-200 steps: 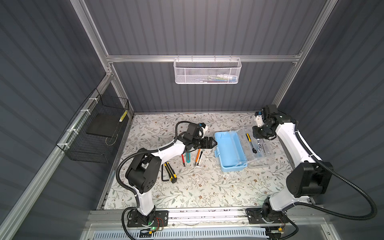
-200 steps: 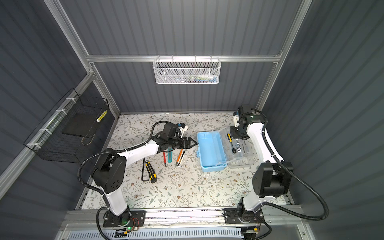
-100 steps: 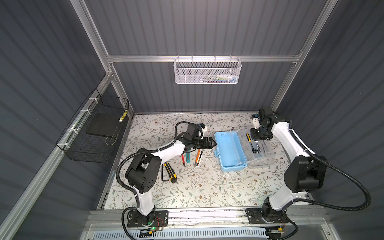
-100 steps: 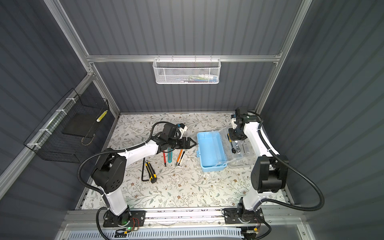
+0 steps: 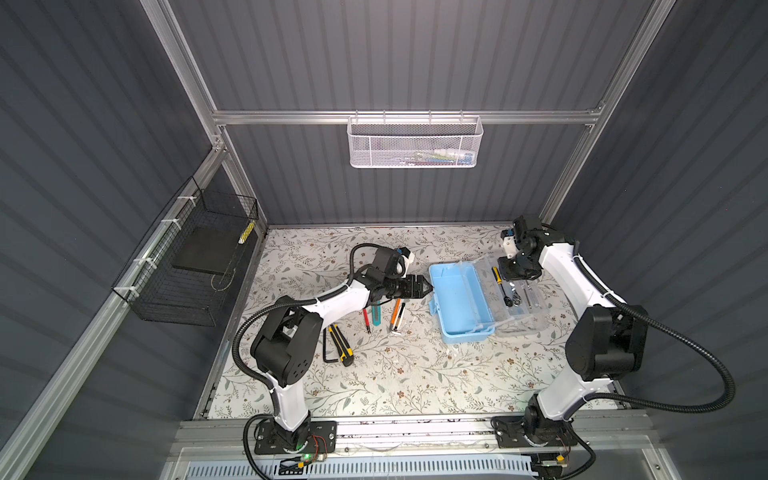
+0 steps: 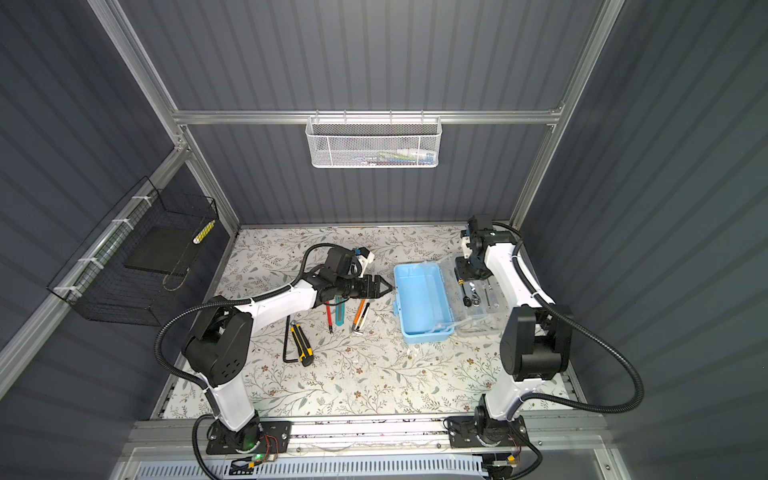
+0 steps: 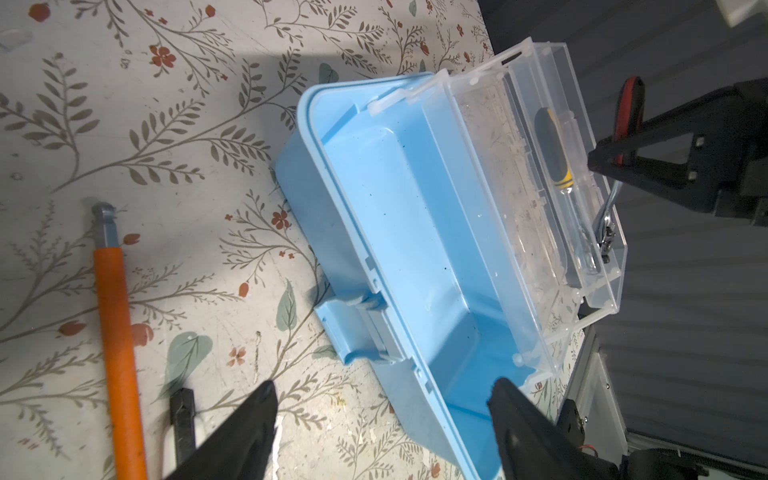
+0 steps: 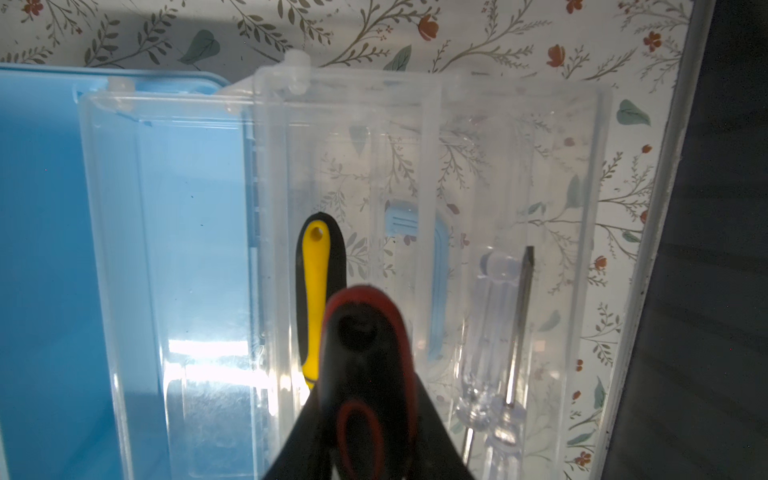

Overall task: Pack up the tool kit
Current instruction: 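Carry the red-black ratchet into the clear tray with the right gripper and release, then lower the left gripper onto the white-black utility knife beside the blue box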

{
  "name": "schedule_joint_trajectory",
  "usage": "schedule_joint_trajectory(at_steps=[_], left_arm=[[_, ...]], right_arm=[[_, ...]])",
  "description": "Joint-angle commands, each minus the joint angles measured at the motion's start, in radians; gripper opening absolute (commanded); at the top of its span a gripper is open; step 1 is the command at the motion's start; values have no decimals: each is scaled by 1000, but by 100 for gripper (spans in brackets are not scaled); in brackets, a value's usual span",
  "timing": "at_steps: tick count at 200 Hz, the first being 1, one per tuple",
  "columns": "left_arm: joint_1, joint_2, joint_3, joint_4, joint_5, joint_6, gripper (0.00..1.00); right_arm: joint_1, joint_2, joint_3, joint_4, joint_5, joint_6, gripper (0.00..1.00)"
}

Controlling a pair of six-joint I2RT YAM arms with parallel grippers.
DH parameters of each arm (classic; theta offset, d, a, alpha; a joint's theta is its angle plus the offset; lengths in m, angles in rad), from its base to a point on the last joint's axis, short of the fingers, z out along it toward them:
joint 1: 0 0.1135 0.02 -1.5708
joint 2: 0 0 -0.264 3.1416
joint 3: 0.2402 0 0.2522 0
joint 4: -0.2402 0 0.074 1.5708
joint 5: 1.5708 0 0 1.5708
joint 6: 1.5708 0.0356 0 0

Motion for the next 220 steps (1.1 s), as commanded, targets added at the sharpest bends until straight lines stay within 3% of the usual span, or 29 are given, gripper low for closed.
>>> schedule_joint_trajectory(at_steps=[1, 92, 146, 167, 220], left_arm=[[8, -13, -21, -12, -3, 16, 81], [9, -18, -33, -7, -9, 11, 81], [12, -27, -47, -15, -30, 11, 82], [14, -34, -51, -24, -47, 12, 82], [21, -54, -78, -73, -107, 25, 83]], right_arm=[[5, 6, 1, 13, -2, 1, 28], [5, -26, -11, 46, 1, 56, 47], [5, -113, -75, 109, -32, 126, 70], [6, -150, -115, 145, -30, 160, 85], [5, -229, -173, 204, -40, 202, 97]])
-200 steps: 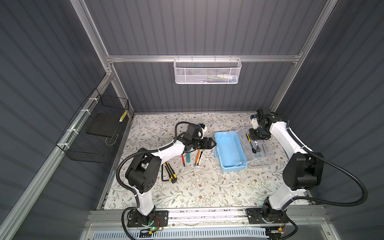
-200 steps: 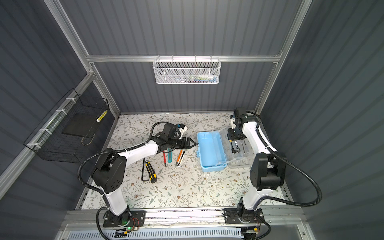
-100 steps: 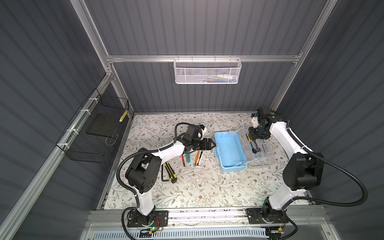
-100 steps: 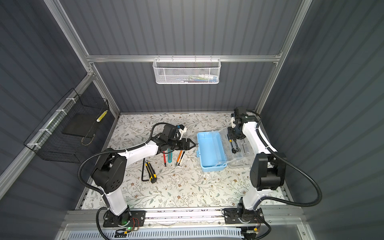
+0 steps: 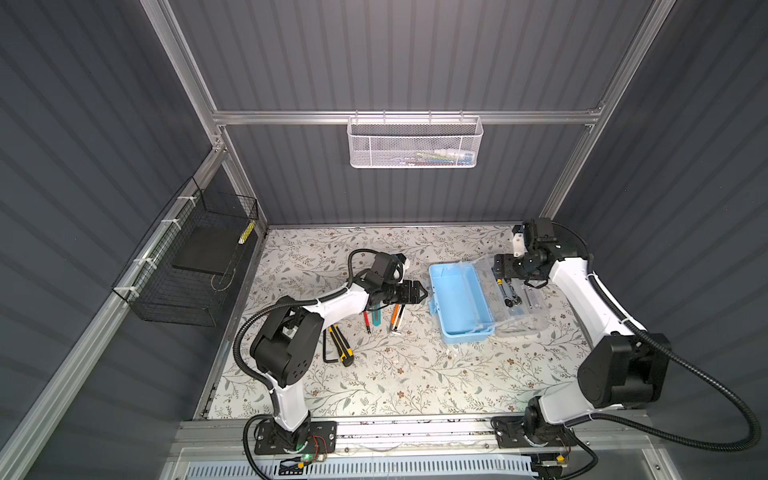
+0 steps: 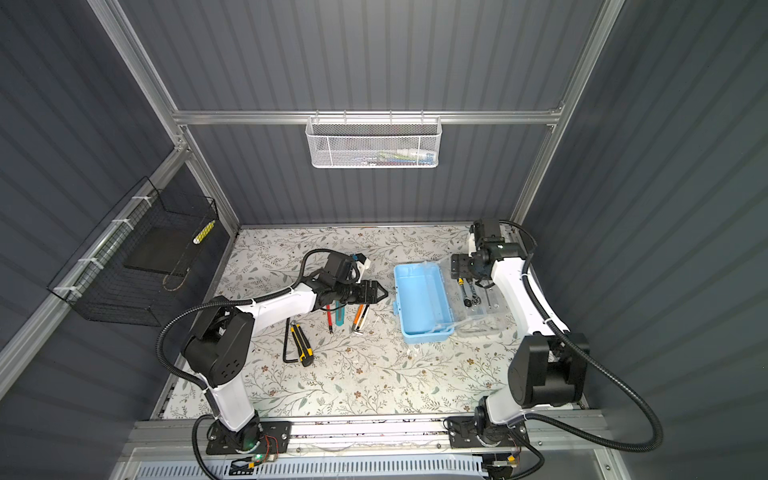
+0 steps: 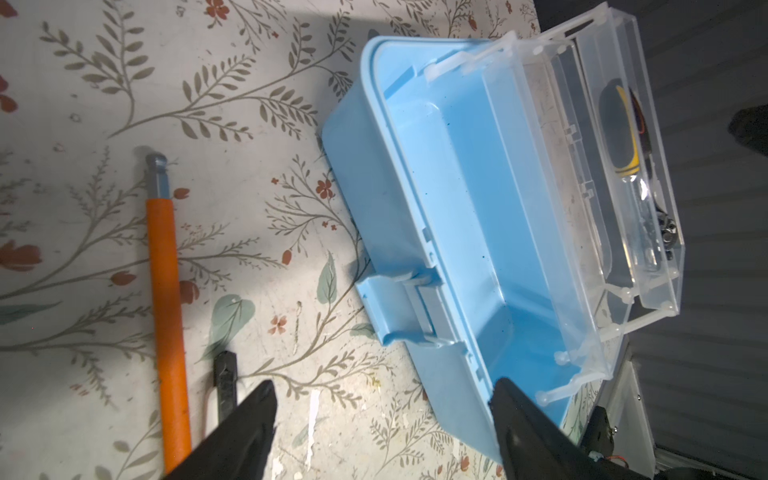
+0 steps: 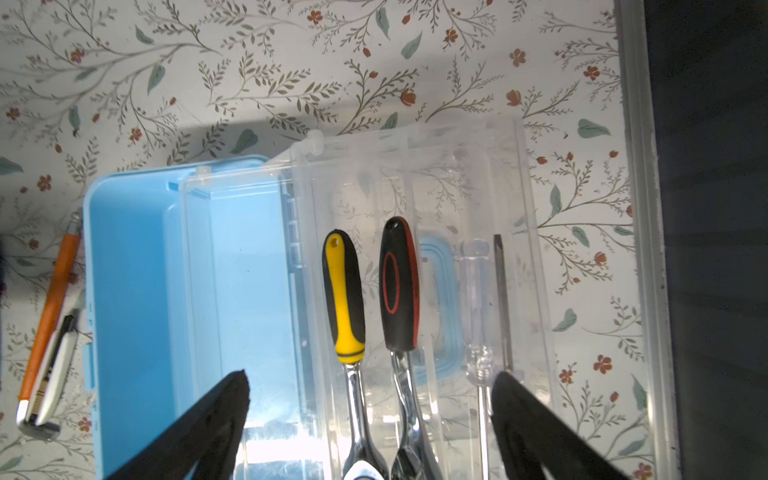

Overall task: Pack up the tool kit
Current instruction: 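Lower the left gripper onto the white-black utility knife beside the blue box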

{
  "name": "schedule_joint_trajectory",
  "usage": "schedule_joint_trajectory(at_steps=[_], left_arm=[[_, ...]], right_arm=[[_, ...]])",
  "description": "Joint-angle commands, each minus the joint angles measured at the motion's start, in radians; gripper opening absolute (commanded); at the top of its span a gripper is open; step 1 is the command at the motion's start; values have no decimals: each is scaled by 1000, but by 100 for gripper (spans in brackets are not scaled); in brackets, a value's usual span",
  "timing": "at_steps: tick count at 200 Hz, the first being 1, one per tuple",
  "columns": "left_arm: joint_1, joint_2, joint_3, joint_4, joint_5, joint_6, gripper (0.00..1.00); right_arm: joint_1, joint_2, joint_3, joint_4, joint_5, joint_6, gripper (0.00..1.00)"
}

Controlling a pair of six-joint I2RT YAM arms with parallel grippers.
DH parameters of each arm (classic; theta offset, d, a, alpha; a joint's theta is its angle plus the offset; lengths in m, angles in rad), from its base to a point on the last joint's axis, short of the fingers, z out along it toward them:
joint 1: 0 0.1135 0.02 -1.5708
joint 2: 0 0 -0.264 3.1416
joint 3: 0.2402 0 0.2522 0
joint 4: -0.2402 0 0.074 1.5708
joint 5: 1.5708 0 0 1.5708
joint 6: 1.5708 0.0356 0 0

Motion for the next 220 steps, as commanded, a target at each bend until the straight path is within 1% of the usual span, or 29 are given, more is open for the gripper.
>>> schedule_joint_trajectory(at_steps=[1, 16, 50, 86, 109, 129, 156, 181, 197, 220], left_arm=[[8, -48, -25, -43, -49, 23, 83], [10, -56, -40, -52, -69, 22, 83], [21, -67, -59, -81, -122, 12, 84], [33, -75, -65, -113, -160, 15, 88], [36, -83, -68, -131, -189, 17, 95], [38, -79, -65, -140, -188, 27, 95], [37, -58, -43, -165, -166, 48, 95], [38, -55, -29, -218, -218, 67, 95], [36, -47, -14, -256, -235, 94, 92], [35, -33, 11, -286, -218, 127, 82]], right_arm=[[3, -36, -25, 37, -11, 34, 97], [3, -56, -42, 55, -16, 45, 99], [3, -110, -96, 92, -13, 83, 99], [9, -165, -141, 101, -24, 128, 99], [12, -208, -187, 134, -24, 155, 99], [15, -226, -208, 147, -33, 173, 99], [29, -232, -222, 155, -43, 195, 99], [53, -232, -232, 166, -37, 212, 98], [70, -228, -235, 171, -28, 224, 98], [85, -222, -240, 182, -28, 243, 98]])
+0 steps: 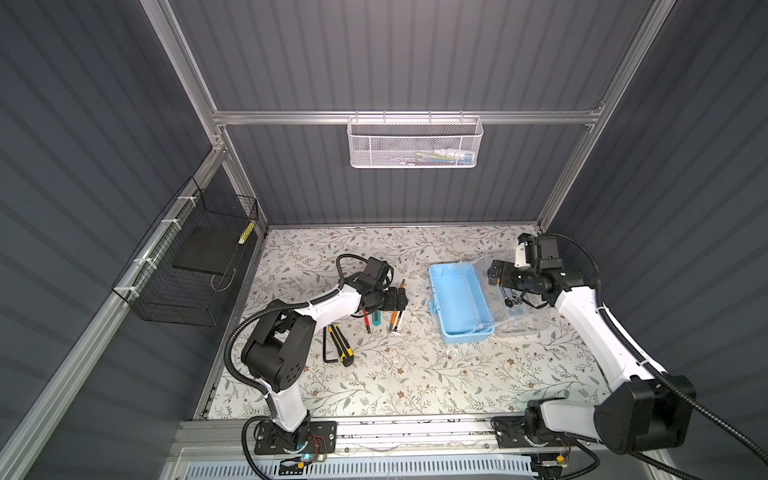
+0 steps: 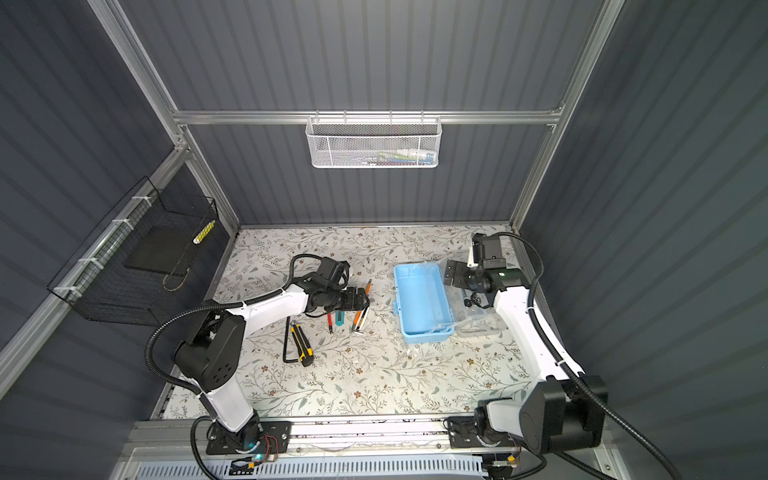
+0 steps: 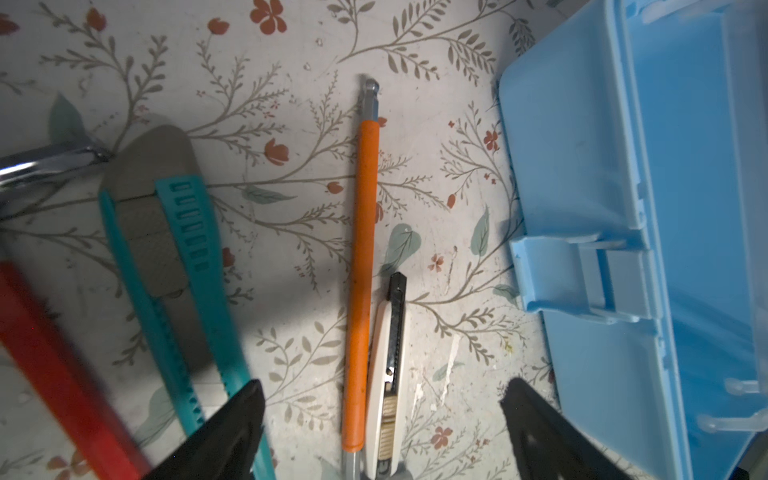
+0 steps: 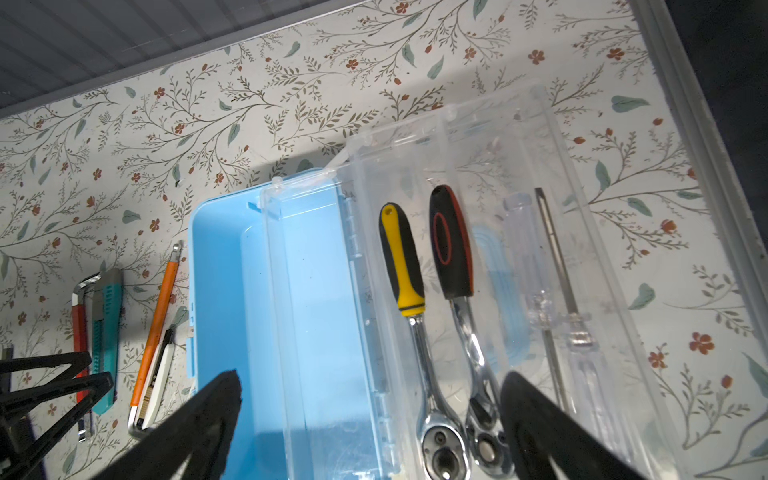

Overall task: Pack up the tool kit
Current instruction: 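Lower the left gripper onto the white-black utility knife beside the blue box, then grasp the white-black utility knife with the left gripper and lift it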

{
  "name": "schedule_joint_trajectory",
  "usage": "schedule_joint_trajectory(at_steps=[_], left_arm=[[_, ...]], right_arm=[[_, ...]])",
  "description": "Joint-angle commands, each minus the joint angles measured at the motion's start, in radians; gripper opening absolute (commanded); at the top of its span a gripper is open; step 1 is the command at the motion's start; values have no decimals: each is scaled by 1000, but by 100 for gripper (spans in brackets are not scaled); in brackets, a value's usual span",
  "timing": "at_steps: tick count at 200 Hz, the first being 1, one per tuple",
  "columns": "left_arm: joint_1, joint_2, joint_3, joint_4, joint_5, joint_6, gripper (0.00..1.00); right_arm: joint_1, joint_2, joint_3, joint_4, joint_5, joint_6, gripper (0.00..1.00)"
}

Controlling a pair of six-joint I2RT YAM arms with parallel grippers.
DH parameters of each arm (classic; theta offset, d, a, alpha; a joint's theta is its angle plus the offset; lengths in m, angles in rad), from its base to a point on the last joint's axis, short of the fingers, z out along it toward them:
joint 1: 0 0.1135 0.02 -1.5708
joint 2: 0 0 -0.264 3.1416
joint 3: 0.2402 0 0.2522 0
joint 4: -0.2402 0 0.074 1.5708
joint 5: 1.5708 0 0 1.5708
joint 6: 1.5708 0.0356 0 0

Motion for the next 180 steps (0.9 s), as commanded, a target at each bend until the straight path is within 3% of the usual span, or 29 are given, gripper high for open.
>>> schedule_joint_trajectory(at_steps=[1, 70, 154, 180], left_arm=[[1, 17, 50, -70, -6, 62, 82], [-63, 109, 128, -113, 39, 85, 57], [-96, 138, 150, -180, -57, 71, 61], [-103, 149, 146, -175, -49, 76, 57]], right_arm=[[16, -2, -14, 19, 2, 34, 98], [26, 8, -9, 23, 11, 40, 98], [26, 7, -16, 17, 20, 37, 98], [26, 6, -15, 15, 22, 35, 98]])
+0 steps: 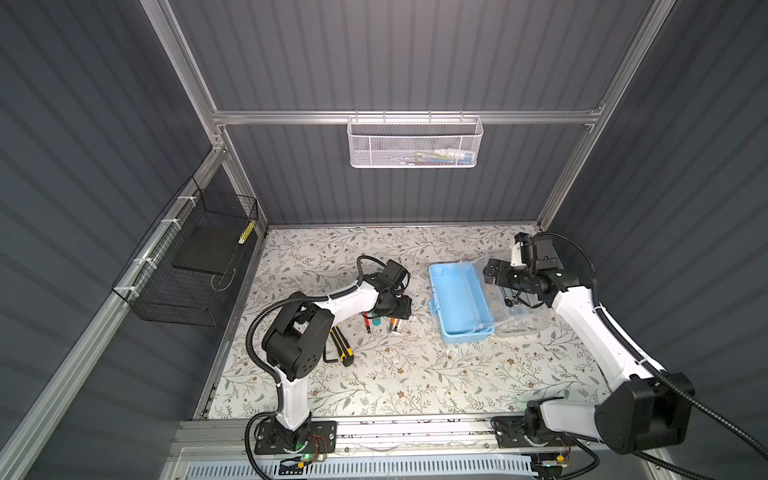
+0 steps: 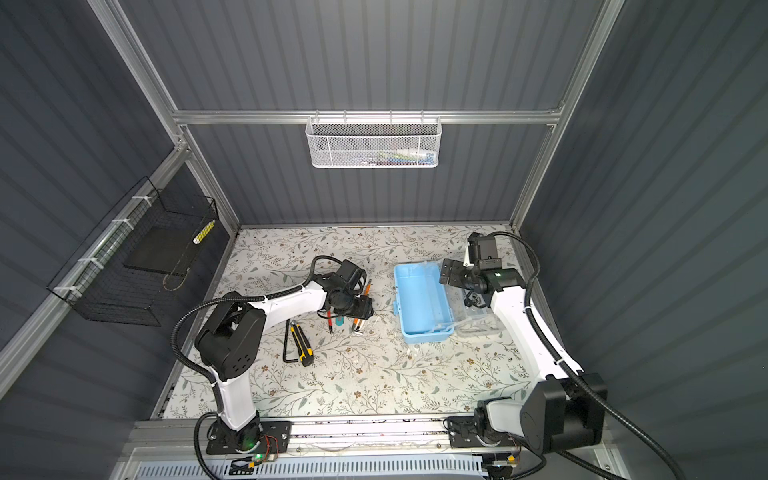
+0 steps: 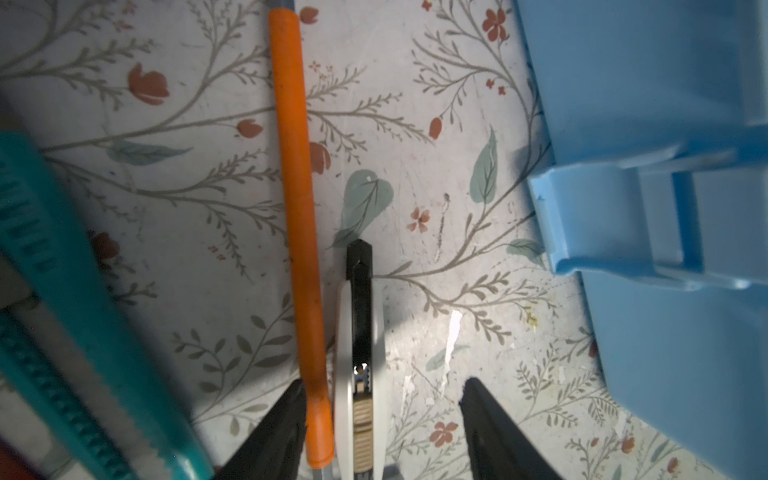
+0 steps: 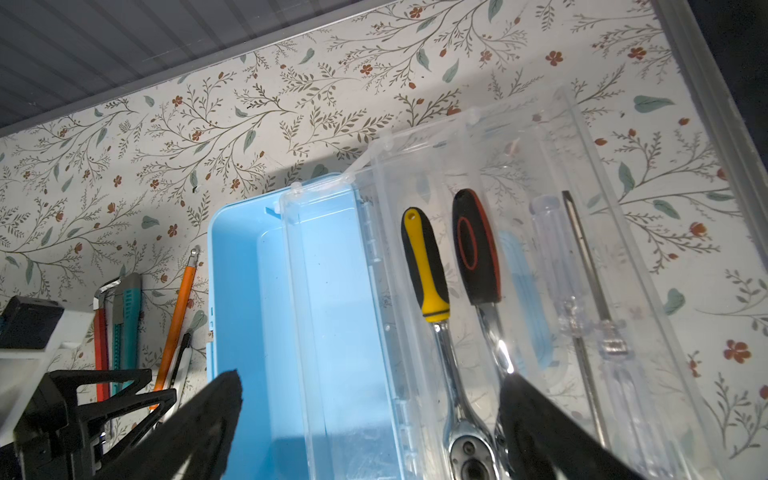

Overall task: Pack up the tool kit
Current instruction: 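Grasp the white-black utility knife with the left gripper and lift it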

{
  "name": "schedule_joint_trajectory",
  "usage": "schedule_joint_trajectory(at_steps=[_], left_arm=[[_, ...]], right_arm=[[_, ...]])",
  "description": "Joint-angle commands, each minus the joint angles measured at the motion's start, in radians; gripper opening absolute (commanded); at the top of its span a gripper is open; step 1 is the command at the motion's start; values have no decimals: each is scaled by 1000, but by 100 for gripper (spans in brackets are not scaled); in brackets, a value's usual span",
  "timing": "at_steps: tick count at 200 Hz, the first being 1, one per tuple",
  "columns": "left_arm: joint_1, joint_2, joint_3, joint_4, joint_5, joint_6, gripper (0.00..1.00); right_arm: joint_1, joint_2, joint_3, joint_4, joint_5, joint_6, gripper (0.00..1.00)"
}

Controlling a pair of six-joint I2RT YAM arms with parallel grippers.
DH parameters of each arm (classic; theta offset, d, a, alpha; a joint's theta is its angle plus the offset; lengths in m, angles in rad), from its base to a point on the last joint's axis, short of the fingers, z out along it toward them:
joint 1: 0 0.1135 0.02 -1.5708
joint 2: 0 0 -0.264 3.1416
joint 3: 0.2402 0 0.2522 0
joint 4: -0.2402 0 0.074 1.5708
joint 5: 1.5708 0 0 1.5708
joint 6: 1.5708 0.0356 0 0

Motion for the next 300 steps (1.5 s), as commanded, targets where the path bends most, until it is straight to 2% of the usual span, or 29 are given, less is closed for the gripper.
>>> schedule_joint_trajectory(at_steps=[1, 33, 150, 192, 300], left_arm=[[-12, 22, 22, -29, -6, 7, 57], [-23, 34, 28, -24, 1, 7, 52], [-38, 90, 32, -66, -64, 22, 51], [-49, 105, 37, -76, -77, 30, 40], [-88, 124, 45, -141, -182, 53, 40]], right_arm=[[4, 2, -12, -7, 16, 4, 98], [4, 3, -10, -17, 22, -1, 98], [4, -13, -18, -28, 38, -1, 98], [5, -36, -18, -31, 45, 3, 97], [6, -40, -26, -31, 46, 8, 97]])
